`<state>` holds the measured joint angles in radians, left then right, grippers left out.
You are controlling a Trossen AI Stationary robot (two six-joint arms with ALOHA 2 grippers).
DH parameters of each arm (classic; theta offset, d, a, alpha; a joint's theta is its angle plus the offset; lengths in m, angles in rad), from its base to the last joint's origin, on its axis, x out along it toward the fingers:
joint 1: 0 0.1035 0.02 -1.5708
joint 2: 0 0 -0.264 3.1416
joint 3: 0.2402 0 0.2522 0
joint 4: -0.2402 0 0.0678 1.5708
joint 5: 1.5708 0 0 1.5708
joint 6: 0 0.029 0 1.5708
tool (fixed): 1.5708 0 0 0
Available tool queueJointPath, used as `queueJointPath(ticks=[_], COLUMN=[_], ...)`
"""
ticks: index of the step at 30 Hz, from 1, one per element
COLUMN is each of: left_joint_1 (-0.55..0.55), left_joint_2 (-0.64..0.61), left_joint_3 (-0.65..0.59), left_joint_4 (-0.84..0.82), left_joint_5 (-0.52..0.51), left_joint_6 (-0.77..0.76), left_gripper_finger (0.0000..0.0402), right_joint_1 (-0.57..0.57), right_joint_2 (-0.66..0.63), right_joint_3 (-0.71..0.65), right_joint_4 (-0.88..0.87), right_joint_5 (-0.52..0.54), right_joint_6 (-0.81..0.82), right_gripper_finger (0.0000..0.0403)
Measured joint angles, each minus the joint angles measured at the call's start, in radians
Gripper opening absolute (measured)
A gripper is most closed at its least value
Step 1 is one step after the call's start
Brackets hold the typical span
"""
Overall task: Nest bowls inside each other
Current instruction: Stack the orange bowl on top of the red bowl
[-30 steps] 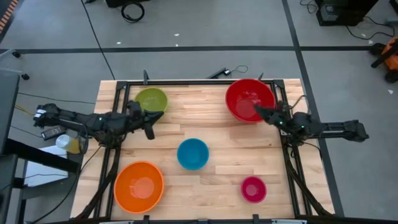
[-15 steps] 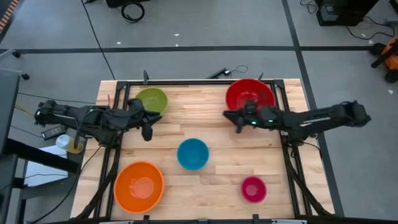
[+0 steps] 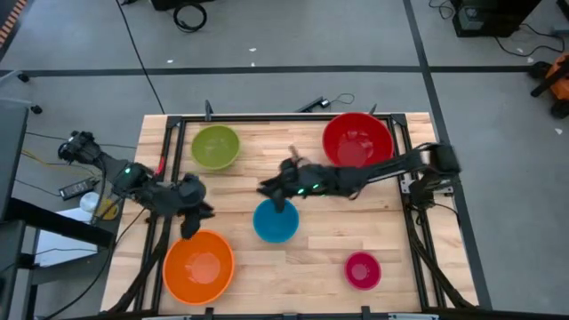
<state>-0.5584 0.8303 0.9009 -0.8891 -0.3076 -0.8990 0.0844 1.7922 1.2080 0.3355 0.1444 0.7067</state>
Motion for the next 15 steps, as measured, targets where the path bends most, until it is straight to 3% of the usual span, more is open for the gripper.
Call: queueJointPath(ticks=[4,7,10,15], left_joint_1=[-0.111,-0.167,-0.198,-0.221], left_joint_2=[0.001,0.005,0.009,0.016], left_joint_3=[0.000,0.000,0.000,0.000], left_joint_4=[-0.042,-0.051,-0.053,-0.051], left_joint_5=[0.002,-0.007,-0.044,-0.057], left_joint_6=[-0.113,-0.181,-0.237,-0.287], left_gripper_finger=[0.0103,0.0103,0.0103,0.0103], right_joint_1=[0.049,0.078,0.100,0.125], right_joint_2=[0.150,0.242,0.320,0.405], right_joint_3=[0.184,0.322,0.444,0.571], right_joint_4=[-0.056,-0.198,-0.344,-0.416], right_joint_5=[-0.001,0.023,0.053,0.085], right_joint_6=[0.004,0.005,0.002,0.005], right_gripper_finger=[0.0182,0.0182,0.0181,0.0181])
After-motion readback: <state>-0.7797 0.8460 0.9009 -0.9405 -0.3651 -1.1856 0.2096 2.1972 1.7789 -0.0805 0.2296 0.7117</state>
